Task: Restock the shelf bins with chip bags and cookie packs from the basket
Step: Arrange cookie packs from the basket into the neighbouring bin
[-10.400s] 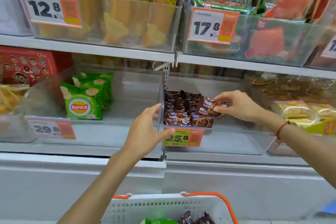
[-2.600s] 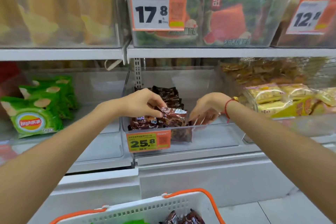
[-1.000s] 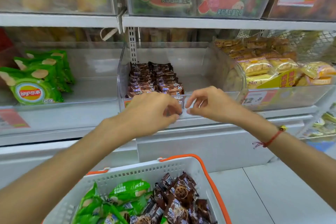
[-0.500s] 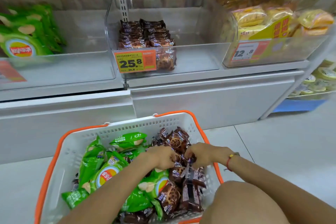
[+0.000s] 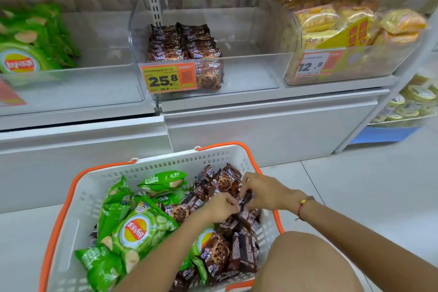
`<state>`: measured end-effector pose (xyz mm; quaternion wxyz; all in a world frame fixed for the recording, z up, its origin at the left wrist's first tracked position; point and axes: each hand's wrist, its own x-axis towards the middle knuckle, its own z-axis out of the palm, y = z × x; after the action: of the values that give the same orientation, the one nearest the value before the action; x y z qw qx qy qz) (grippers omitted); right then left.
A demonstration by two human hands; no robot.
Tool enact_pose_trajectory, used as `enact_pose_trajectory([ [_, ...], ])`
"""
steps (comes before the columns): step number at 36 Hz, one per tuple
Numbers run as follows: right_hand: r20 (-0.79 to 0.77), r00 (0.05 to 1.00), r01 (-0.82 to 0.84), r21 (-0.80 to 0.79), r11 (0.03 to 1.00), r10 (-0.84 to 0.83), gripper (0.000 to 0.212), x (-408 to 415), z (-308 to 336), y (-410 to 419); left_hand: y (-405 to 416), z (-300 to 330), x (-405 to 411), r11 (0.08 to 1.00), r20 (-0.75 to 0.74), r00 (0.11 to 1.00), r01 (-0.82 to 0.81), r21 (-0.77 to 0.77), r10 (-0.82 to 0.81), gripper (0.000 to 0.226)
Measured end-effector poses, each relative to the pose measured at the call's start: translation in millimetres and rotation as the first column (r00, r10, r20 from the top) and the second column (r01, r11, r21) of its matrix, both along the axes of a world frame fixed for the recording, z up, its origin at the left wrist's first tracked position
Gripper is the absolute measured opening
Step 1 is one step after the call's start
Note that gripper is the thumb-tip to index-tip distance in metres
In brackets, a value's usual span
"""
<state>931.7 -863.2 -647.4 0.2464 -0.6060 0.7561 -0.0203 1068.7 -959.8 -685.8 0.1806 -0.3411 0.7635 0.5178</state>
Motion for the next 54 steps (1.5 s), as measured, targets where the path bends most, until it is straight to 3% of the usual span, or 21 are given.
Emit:
enact_pose_trajectory([
  [3,0.113,0.989,0.102,-0.100,0.990,-0.090,0.034,-8,23,-10,-22,32,-9,0.997,0.003,0.999,-0.039,0.069,0.039,0.017],
  [7,0.273,0.939,0.254,-0.136,0.958,-0.211,0.049,-7,70,-30,-55,81,-15,0.945,0.013,0.972,-0.233,0.231,0.237,0.011],
  [11,0.153,0.985,0.095,-0.072,0.993,-0.083,0.055,-8,107,-61,-91,127,-14,0.910,0.020,0.938,-0.340,0.236,0.345,0.017],
  [16,0.061,0.998,0.019,-0.114,0.993,-0.012,0.039,-7,161,-111,-122,185,-3,0.903,-0.030,0.925,-0.361,0.234,0.378,0.019],
  [20,0.168,0.986,0.000,-0.033,0.999,0.005,0.020,-9,212,-135,-138,221,13,0.925,-0.126,0.930,-0.314,0.215,0.345,0.038],
  [22,0.270,0.961,0.057,0.004,0.998,-0.056,0.023,-13,228,-142,-141,233,20,0.932,-0.210,0.915,-0.309,0.191,0.346,0.048],
  [25,0.387,0.915,0.133,-0.029,0.991,-0.112,0.030,-17,242,-149,-146,247,27,0.923,-0.405,0.830,-0.332,0.194,0.384,0.038],
  [29,0.522,0.849,0.181,-0.142,0.973,-0.082,0.029,-23,246,-151,-153,254,30,0.912,-0.624,0.700,-0.408,0.052,0.349,0.010],
  [32,0.619,0.783,0.258,-0.224,0.940,-0.067,0.026,-30,249,-154,-161,254,32,0.888,-0.736,0.616,-0.457,-0.047,0.279,0.013],
  [36,0.597,0.801,0.281,-0.315,0.907,-0.041,0.025,-38,255,-157,-172,257,34,0.861,-0.779,0.593,-0.487,-0.144,0.205,0.019],
  [39,0.585,0.811,0.285,-0.361,0.888,-0.023,0.033,-40,259,-164,-173,260,27,0.891,-0.777,0.615,-0.417,-0.178,0.132,0.028],
  [42,0.573,0.818,0.284,-0.466,0.838,0.042,0.022,-35,264,-172,-171,261,13,0.918,-0.804,0.593,-0.340,-0.203,0.042,0.029],
  [47,0.555,0.827,0.331,-0.605,0.724,0.086,0.015,-37,267,-177,-175,261,-8,0.900,-0.858,0.505,-0.411,-0.146,0.092,0.039],
  [49,0.575,0.814,0.334,-0.586,0.738,0.088,0.022,-44,263,-176,-175,259,-15,0.890,-0.874,0.480,-0.427,-0.161,0.072,0.044],
  [52,0.667,0.742,0.335,-0.453,0.826,0.065,0.050,-60,253,-172,-171,257,-26,0.861,-0.897,0.434,-0.485,-0.155,0.084,0.039],
  [54,0.679,0.734,0.355,-0.426,0.832,0.035,0.047,-67,246,-172,-169,258,-36,0.855,-0.907,0.408,-0.503,-0.130,0.102,0.031],
])
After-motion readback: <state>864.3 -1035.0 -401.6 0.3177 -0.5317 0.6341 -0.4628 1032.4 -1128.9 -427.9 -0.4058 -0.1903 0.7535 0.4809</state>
